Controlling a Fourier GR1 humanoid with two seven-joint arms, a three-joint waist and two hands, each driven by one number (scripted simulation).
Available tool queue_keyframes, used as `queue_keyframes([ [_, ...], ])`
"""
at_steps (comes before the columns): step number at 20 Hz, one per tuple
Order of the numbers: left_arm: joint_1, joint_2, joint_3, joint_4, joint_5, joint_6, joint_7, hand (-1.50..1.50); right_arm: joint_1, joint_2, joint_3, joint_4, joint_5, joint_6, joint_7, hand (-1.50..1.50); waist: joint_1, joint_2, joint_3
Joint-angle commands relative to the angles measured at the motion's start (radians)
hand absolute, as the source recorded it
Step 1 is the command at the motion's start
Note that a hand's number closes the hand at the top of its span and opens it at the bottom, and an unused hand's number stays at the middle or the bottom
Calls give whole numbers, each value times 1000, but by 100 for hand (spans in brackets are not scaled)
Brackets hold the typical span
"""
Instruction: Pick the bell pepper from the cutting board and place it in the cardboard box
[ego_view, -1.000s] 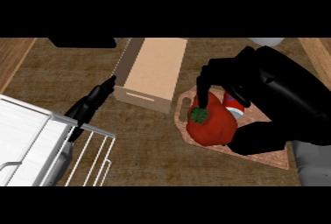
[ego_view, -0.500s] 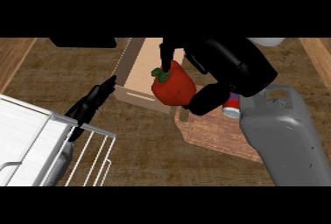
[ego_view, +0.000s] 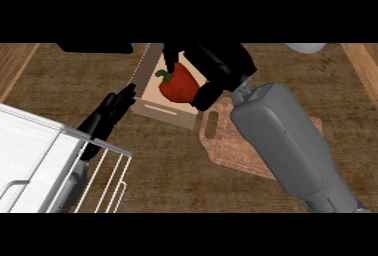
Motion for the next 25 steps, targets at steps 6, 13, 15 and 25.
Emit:
queue_keyframes([
  [6,-25,-25,-45,-30,-63,60,-14,0,-43,89,-66,354,-25,-91,-11,-150,17,-3,16],
  [13,-37,-40,-47,27,-76,80,-70,0,-55,90,-41,505,-128,-119,-112,-150,10,-5,16],
  [15,-52,-43,-57,4,-63,98,-21,0,-60,90,-107,522,-212,-137,-169,-150,18,-3,17],
  [25,8,-2,-71,-75,-47,100,-23,0,-80,42,-435,568,-548,-98,-255,-150,25,-8,18],
])
